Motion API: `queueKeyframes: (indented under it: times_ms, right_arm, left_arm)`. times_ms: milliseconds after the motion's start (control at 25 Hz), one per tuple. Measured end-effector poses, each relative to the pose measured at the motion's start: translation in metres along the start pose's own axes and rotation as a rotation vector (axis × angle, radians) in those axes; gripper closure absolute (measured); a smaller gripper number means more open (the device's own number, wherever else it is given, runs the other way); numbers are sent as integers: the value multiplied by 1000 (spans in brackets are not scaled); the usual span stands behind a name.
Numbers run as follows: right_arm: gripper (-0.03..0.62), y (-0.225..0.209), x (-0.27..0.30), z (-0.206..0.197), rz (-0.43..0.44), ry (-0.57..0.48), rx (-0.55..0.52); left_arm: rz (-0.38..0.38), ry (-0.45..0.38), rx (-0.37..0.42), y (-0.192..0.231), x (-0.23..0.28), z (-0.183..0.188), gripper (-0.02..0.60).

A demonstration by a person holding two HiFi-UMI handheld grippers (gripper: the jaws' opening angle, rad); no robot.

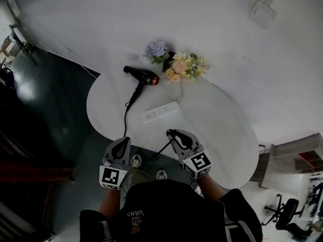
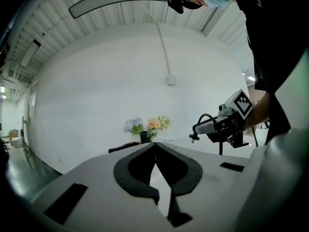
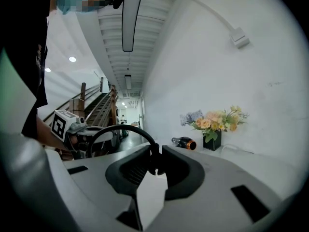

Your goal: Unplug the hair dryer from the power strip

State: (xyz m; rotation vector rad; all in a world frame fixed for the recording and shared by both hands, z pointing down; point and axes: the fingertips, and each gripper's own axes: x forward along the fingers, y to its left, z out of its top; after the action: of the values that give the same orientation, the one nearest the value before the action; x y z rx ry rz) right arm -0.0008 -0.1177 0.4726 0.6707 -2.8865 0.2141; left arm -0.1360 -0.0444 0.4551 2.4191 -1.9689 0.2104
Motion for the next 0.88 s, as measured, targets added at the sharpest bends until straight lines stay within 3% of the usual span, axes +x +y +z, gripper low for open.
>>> queueKeyframes:
  times_ms: [480, 880]
  right_arm:
    - [500, 15, -16, -4, 49, 2, -5]
    - [500, 13, -12, -5, 43, 17, 10]
  left_arm:
    - [60, -16, -4, -20, -26, 6, 563]
    - [92, -21, -10, -20, -32, 6, 563]
